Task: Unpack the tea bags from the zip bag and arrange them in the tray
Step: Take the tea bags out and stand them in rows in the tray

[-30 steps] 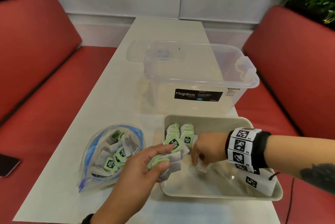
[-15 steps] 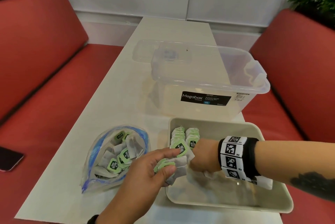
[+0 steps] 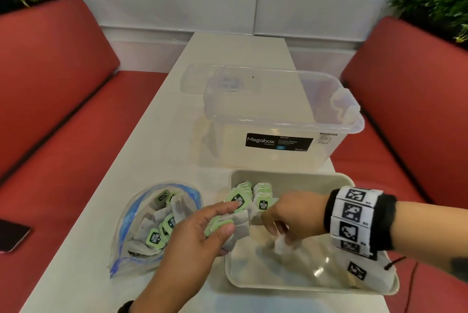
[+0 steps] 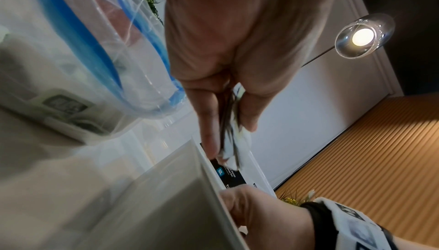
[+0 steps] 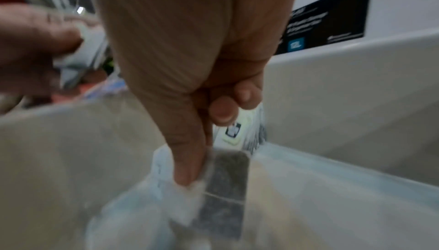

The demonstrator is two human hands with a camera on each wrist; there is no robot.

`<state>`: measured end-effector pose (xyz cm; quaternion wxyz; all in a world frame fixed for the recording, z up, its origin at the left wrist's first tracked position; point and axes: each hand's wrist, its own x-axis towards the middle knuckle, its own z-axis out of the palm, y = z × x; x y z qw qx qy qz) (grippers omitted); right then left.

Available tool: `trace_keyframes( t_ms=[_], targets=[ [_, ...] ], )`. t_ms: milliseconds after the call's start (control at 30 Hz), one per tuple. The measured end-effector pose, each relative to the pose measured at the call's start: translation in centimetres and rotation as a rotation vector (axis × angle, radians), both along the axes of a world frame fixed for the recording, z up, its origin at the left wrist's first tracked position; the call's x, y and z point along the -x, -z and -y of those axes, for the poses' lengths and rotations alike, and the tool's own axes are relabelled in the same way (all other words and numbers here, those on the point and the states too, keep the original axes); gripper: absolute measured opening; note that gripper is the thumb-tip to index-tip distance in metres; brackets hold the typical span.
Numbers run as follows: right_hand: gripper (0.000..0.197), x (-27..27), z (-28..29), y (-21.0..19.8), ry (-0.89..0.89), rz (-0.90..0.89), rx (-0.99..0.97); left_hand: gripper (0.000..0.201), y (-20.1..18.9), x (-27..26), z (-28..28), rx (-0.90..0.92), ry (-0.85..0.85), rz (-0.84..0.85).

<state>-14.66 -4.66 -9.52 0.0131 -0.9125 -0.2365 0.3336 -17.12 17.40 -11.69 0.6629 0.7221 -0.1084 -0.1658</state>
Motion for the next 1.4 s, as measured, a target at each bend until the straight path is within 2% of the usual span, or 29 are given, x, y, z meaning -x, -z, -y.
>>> trace_keyframes(
  t_ms=[67,167,233,333,500,567,667,767,900,1033,1300,1400],
  targets=[
    [0.035,0.3,0.8,-1.0,0.152,0.032,-0.137,0.032,-0.2,-0.2,0.1,0.002,-0.037,-0.004],
    [0.02,0.6,1.9,-2.5,0.378,0.136,-0.417,0.03,-0.5,-0.5,0.5,-0.015,-0.055,0.008],
    [0.017,1.0,2.3,-3.5,0.497,0.207,-0.605,0.03,-0.6,-0.5,0.7,-0.03,-0.057,0.023],
    [0.014,1.5,2.4,-4.5,0.574,0.28,-0.686,0.031,-0.4,-0.1,1.0,-0.05,-0.045,0.039],
    [0.014,1.5,3.1,-5.4,0.624,0.199,-0.524,0.034,0.2,1.0,1.7,-0.025,0.008,0.087],
    [0.009,1.4,3.5,-5.4,0.611,0.203,-0.44,0.033,0.4,1.5,1.9,-0.086,0.045,0.217],
    [0.008,0.8,3.7,-5.2,0.478,0.318,-0.195,0.031,0.9,1.9,2.0,-0.168,0.106,0.4],
    [0.019,-0.3,3.7,-4.7,0.374,0.352,-0.005,0.03,2.0,2.0,2.1,-0.235,0.117,0.548],
    [0.035,-2.0,3.3,-3.9,0.343,0.338,0.122,0.032,3.1,2.1,2.0,-0.298,0.132,0.693],
    [0.024,-3.5,2.8,-3.0,0.288,0.385,0.187,0.032,3.3,2.0,1.9,-0.271,0.123,0.732],
    [0.032,-4.6,3.1,-1.1,0.259,0.51,0.177,0.034,3.2,1.9,1.7,-0.262,0.131,0.74],
    [0.034,-4.8,3.0,-0.6,0.213,0.523,0.229,0.035,3.2,1.9,1.6,-0.246,0.13,0.725]
  ],
)
